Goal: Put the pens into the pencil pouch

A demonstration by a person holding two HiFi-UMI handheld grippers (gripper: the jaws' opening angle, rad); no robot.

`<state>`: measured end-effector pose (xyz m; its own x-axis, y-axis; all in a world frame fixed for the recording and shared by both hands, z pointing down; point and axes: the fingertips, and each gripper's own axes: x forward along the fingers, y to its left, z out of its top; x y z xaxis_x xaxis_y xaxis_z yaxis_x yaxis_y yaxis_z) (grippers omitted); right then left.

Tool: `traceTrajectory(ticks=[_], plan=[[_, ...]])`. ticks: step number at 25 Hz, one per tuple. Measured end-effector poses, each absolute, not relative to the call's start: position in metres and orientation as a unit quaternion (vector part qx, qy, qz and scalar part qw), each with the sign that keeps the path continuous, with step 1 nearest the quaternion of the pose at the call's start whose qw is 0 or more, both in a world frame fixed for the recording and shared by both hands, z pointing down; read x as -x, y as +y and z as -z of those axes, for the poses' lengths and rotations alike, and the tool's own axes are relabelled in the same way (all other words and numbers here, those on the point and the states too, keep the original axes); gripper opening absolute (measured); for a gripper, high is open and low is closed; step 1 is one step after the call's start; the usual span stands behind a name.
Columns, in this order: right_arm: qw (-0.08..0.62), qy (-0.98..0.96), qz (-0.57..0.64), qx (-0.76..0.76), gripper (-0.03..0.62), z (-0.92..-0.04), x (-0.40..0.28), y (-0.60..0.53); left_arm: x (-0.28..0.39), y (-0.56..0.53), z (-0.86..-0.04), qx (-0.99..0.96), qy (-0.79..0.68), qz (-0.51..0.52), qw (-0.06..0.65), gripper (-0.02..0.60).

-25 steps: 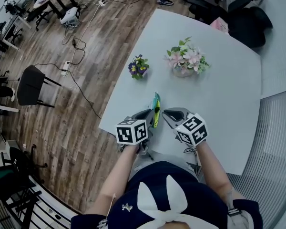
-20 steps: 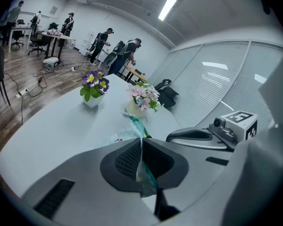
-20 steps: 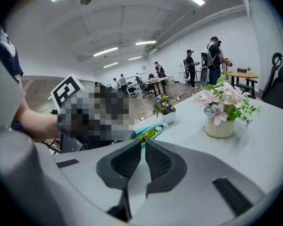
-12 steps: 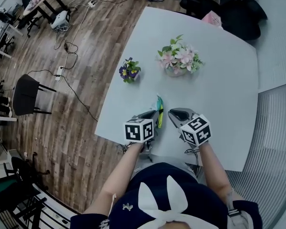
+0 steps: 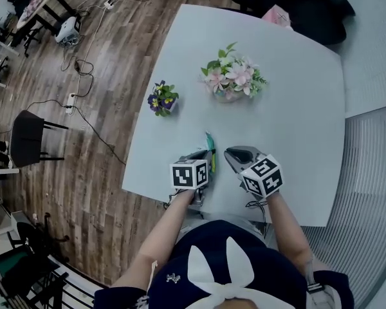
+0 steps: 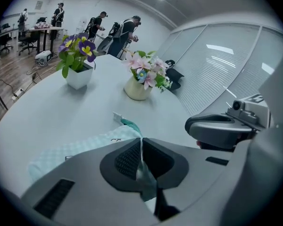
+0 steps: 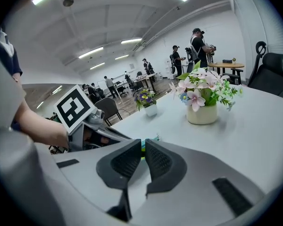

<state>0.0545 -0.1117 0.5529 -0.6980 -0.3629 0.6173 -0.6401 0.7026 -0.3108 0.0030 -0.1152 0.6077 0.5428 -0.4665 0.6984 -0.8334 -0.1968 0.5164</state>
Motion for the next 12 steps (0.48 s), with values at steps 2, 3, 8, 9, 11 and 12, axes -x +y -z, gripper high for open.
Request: traceTrajectory(ticks=[2,3,8,9,11,12], plan=[[0.267,-0.882,-0.264,-0.285,0.034,-0.556,-0.056,-0.113,-0.005,-0.117,-0.615,-0.745,-0.433,-0.204,0.465,0.031],[0.268,-0.881,-0.266,-0.286,0.034,-0.557,-0.056,-0.114,-0.006,-0.117,-0.618,-0.744,-0.431,-0.207,0.467,0.031],[0.276,-0.874,-0.276,-0.291,0.034,-0.566,-0.061,-0.114,-0.014,-0.113,-0.633,-0.743,-0.415,-0.231,0.472,0.031],[0.278,-0.872,-0.278,-0.291,0.034,-0.568,-0.062,-0.113,-0.016,-0.112,-0.636,-0.743,-0.411,-0.235,0.473,0.031],[0.282,-0.869,-0.283,-0.292,0.034,-0.571,-0.064,-0.111,-0.019,-0.109,-0.64,-0.743,-0.405,-0.242,0.474,0.031],[0.283,-0.868,-0.284,-0.293,0.034,-0.571,-0.064,-0.111,-0.02,-0.108,-0.642,-0.743,-0.403,-0.245,0.475,0.031]])
